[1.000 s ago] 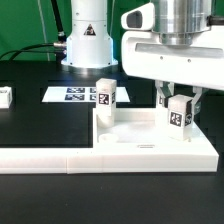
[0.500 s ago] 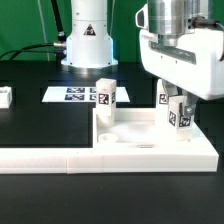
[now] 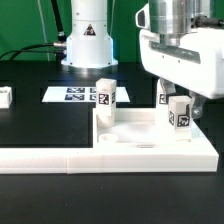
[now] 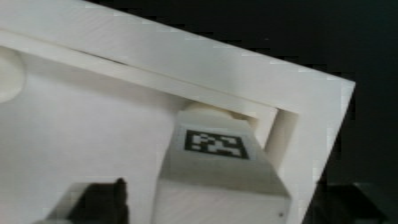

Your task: Assemble square table

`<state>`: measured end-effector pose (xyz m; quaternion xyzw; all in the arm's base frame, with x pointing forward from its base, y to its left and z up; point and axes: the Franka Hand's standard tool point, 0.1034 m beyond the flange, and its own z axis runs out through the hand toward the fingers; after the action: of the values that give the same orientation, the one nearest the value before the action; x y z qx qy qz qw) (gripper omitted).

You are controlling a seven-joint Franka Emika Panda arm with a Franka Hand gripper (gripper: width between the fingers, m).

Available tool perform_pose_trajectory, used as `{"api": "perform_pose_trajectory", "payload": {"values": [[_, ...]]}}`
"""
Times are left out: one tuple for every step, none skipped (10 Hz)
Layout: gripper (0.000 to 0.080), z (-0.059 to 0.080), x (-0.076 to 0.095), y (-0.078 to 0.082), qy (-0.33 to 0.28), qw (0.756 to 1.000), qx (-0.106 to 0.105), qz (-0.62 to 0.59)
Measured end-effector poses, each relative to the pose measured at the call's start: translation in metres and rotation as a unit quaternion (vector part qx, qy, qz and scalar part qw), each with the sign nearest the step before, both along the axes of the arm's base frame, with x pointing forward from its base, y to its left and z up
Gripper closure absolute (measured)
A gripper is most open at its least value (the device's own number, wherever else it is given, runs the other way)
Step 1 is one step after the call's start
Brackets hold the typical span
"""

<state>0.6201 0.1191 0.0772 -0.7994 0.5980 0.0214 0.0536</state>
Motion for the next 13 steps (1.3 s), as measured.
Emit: {"api": "perform_pose_trajectory", "payload": {"values": [[0.021,0.0001,0.0002,0.0,-0.006,0.999,-0.003,0.052],[0.0162,-0.0002,0.0018,-0.0006,-0.02,0.99,-0.006,0.137],[0.0153,-0.0012,0.0043,-0.0021,-0.034,0.982,-0.011,0.186],[0.0153,-0.0013,0.0042,-0.0023,-0.036,0.977,-0.012,0.212],[0.0153,-0.0013,0.0042,-0.0026,-0.04,0.969,-0.014,0.244],[0.0151,-0.0013,0.0043,-0.003,-0.043,0.96,-0.015,0.277],[0.0151,-0.0013,0.0043,-0.0031,-0.046,0.947,-0.02,0.316],[0.0151,-0.0015,0.0039,-0.0028,-0.048,0.926,-0.03,0.374],[0.0151,-0.0016,0.0036,-0.0019,-0.05,0.908,-0.036,0.414],[0.0151,-0.0016,0.0033,-0.0012,-0.051,0.894,-0.039,0.443],[0.0151,-0.0018,0.0028,-0.0001,-0.052,0.87,-0.045,0.489],[0.0151,-0.0024,0.0019,0.0014,-0.054,0.85,-0.045,0.522],[0.0151,-0.0031,0.001,0.001,-0.055,0.834,-0.046,0.547]]}}
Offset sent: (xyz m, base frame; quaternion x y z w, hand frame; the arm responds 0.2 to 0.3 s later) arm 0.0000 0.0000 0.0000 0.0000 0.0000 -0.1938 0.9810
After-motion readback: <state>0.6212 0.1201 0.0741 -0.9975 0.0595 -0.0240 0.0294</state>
